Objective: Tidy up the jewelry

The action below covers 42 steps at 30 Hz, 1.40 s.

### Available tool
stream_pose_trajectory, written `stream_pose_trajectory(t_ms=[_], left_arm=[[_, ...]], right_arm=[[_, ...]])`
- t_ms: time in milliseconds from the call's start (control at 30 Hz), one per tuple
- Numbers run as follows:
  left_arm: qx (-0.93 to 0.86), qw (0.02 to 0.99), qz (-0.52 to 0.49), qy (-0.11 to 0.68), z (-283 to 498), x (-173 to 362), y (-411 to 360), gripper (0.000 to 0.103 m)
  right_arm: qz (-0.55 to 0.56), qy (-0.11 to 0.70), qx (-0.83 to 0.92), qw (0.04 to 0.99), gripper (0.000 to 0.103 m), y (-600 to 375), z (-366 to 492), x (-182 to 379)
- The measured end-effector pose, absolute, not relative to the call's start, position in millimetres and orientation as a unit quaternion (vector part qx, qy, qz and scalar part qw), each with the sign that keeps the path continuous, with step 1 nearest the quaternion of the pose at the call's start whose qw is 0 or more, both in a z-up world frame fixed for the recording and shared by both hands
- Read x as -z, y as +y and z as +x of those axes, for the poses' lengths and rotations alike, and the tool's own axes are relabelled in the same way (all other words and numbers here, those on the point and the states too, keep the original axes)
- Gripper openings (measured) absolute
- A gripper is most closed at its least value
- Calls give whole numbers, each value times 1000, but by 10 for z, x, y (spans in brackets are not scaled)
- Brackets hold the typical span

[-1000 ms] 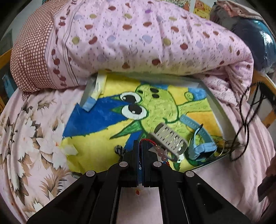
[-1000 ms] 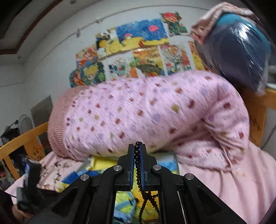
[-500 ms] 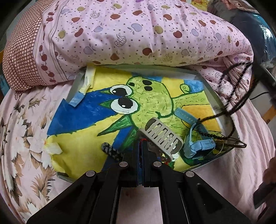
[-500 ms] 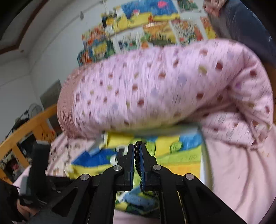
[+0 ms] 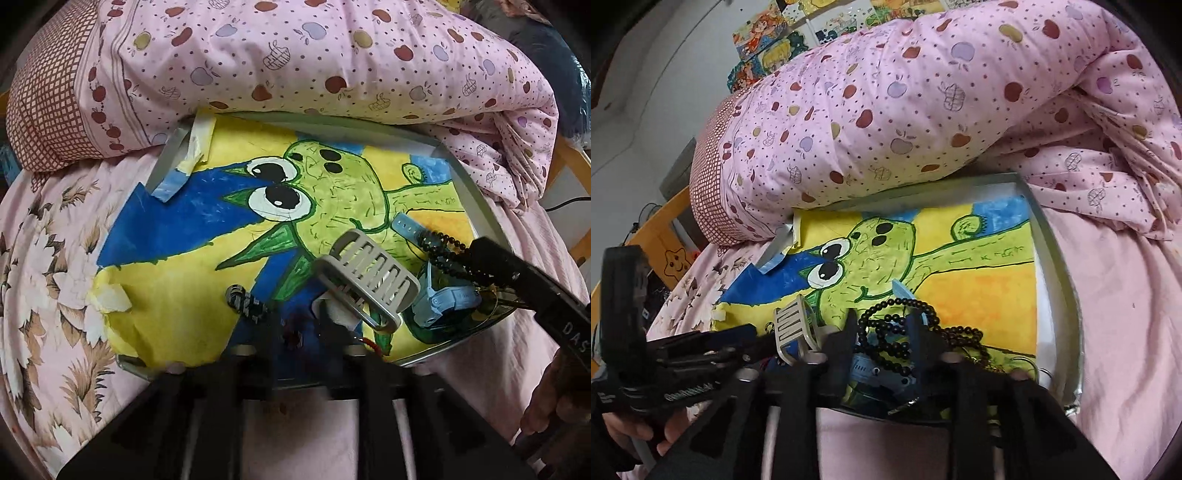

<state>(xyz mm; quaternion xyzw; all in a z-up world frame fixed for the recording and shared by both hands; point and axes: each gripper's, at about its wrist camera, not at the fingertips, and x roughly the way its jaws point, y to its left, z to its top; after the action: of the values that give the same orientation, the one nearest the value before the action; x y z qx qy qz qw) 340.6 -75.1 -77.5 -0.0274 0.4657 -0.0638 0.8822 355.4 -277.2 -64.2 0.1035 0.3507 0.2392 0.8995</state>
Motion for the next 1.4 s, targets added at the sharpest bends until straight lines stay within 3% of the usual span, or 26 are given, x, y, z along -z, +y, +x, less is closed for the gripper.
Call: stream_pose_trajectory(t_ms=[67, 167, 333, 400, 533, 600, 633, 867, 1400], left_arm=[[65, 888, -41, 453, 3349, 711, -713, 45], [64, 891, -48, 448, 3311, 638, -697, 48], [50, 901, -54, 427, 3203, 486, -644, 62], [46, 906, -56, 416, 3144, 412, -613, 74], [35, 915, -53, 398, 3036, 280, -582, 77], [28, 920, -49, 389, 2963, 215, -566, 93], [23, 922, -48, 382, 2931, 189, -559, 96], [20, 939, -62, 338, 2629, -69, -457, 97], [23, 958, -103, 268, 1968, -502, -222, 101]], right_arm=[[101, 345, -236, 903, 40, -2784, 3519, 604], [92, 338, -228, 908, 50, -2791, 3455, 538], [79, 316, -218, 920, 69, -2793, 3306, 399], [74, 304, -216, 925, 76, -2786, 3235, 326], [73, 282, -210, 933, 88, -2783, 3107, 193], [72, 268, -206, 939, 93, -2777, 3033, 114], [72, 262, -205, 940, 96, -2780, 3004, 79], [69, 211, -193, 956, 102, -2808, 2685, -174], [65, 141, -189, 970, 103, -2804, 2001, -538]])
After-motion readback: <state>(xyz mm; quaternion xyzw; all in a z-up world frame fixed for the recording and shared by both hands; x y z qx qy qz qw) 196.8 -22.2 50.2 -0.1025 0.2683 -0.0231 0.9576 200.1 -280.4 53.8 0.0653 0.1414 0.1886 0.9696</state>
